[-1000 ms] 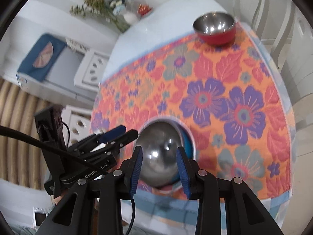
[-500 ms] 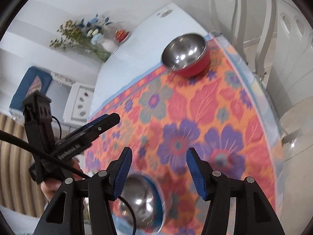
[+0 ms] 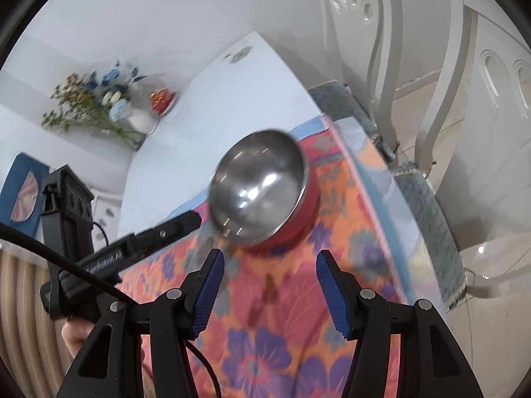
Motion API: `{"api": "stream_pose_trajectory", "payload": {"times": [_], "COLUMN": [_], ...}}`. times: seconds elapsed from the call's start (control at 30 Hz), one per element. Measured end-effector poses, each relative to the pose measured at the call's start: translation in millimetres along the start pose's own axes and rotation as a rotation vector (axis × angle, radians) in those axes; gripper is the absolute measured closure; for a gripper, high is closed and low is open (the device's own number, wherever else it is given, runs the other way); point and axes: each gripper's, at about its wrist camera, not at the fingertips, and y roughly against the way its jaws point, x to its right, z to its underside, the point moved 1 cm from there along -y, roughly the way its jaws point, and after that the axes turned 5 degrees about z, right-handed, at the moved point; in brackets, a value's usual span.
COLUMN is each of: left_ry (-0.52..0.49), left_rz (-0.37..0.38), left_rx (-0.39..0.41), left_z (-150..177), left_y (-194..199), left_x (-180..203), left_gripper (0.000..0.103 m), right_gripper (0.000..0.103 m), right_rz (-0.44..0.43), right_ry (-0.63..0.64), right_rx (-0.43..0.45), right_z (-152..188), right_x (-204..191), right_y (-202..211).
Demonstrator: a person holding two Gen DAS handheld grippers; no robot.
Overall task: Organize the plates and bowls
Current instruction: 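Move both grippers to the red steel bowl and close them on its rim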
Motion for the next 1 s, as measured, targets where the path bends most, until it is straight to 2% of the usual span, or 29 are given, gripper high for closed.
{"api": "stream_pose_trajectory", "payload": {"times": [0.33,0.43,0.5,0.63,0.67,0.77,1.0], "left_ry": [0.008,0.032,0.040,0.029,0.025,0.019,0.004], "left_rz": [0.006,0.031,0.034,0.035,0.038,0.040,0.055], "left_rx": [-0.036,-0.045,-0.049,-0.058,-0.057,-0.053,-0.030], "left_z": [-14.1,-15.5,-15.3,-13.7,-13.4,-13.4,-8.2], "left_y": [-39.2,-44.7,-48.3,-53.9,-54.1,-53.0,-34.3], "left_x": [-7.2,-12.8,-15.4,-17.1,-16.3,-14.5,-7.0], "left_gripper": [0.057,0.065,0.074,0.084,0.085,0.085,0.085], "right_gripper": [0.047,0.048,0.051,0.063,0.067,0.069,0.070], "right_rz": [0.033,0.032,0.035,0.034,0.032,0.060,0.066], "right_ry": [-0.017,-0.005,0.003,0.020,0.026,0.058,0.082], "right_rx": [-0.028,-0.053,-0.060,-0.070,-0.076,-0.063,-0.043], "right_z": [-21.1,-22.5,-23.1,-24.8,-24.9,-23.9,-17.8], "right_x": [15.2,12.7,10.5,7.6,6.5,4.0,-5.1], "right_y": [-39.5,-50.3,-55.4,-64.3,-65.6,-63.7,-47.3]}}
